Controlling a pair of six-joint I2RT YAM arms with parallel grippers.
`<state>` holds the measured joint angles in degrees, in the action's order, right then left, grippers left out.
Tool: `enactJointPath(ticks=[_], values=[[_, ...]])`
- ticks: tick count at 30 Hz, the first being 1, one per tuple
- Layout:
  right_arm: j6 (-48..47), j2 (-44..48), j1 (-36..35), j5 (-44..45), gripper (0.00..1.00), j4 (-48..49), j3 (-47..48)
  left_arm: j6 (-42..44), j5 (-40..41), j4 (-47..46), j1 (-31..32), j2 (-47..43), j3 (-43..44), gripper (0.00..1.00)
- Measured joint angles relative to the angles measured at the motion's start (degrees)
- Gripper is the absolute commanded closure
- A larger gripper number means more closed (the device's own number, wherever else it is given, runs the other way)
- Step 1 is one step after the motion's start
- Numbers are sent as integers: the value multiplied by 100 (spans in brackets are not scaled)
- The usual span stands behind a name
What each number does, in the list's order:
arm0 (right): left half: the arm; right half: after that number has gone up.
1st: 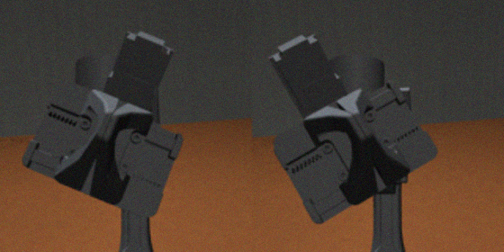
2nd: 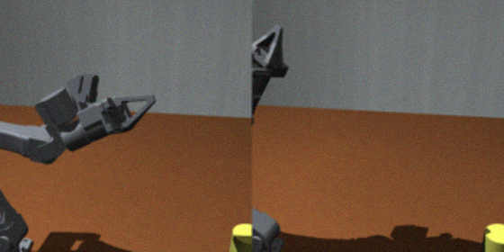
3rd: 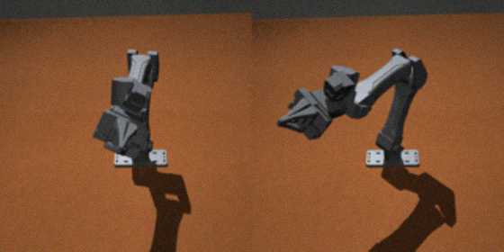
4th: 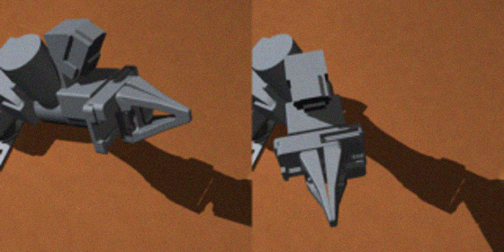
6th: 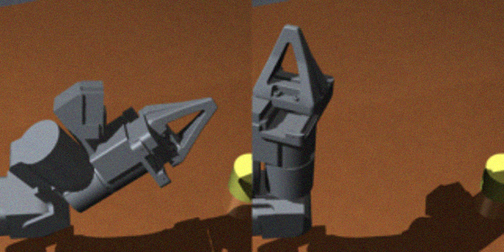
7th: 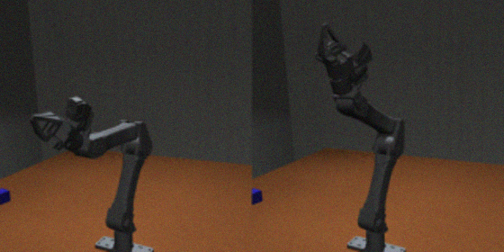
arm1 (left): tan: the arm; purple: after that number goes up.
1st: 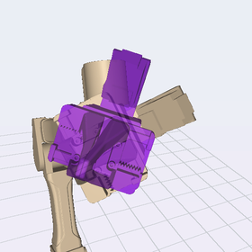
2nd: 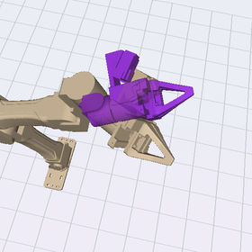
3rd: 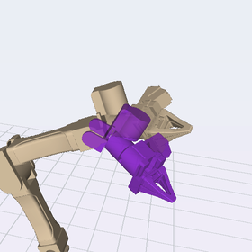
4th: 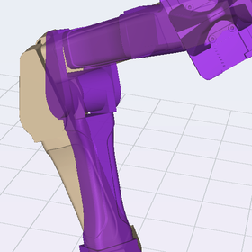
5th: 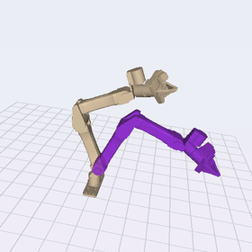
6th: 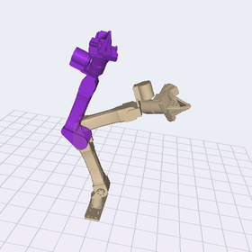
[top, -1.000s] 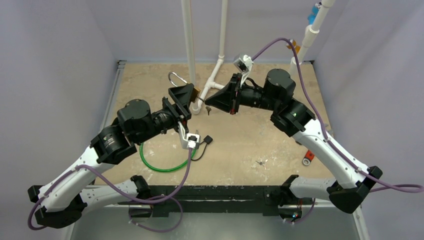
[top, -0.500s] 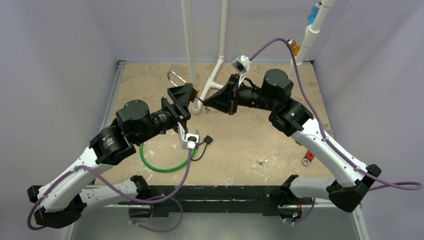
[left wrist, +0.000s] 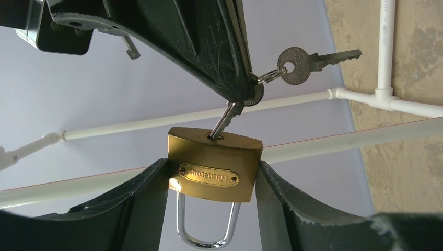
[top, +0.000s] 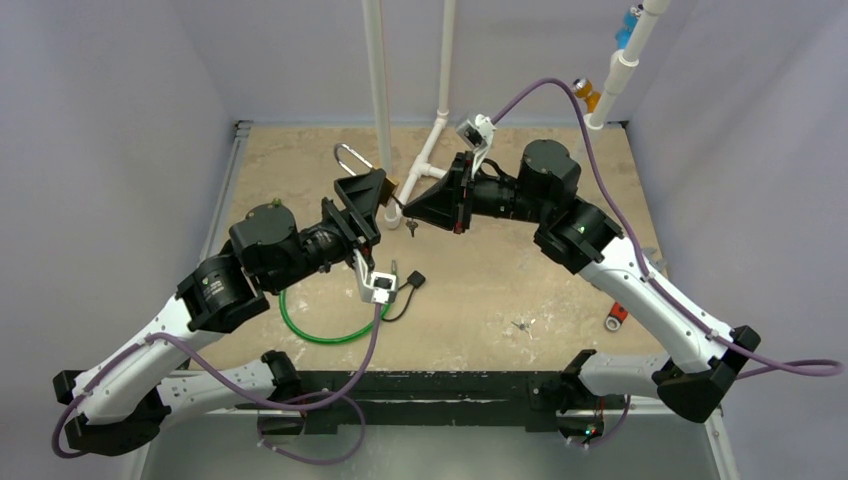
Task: Unlock with the key
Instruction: Unlock the lock.
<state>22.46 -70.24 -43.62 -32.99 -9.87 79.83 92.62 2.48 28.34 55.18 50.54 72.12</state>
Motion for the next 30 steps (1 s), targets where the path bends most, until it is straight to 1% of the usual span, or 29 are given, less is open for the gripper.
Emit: enactJointPath(ticks=[24, 30], values=[[-55, 13, 2, 114, 100, -297, 236, 155, 70, 50, 48, -37, -72, 100], [-61, 13, 4, 293, 100, -129, 378, 155, -17, 162, 107, -24, -120, 100]])
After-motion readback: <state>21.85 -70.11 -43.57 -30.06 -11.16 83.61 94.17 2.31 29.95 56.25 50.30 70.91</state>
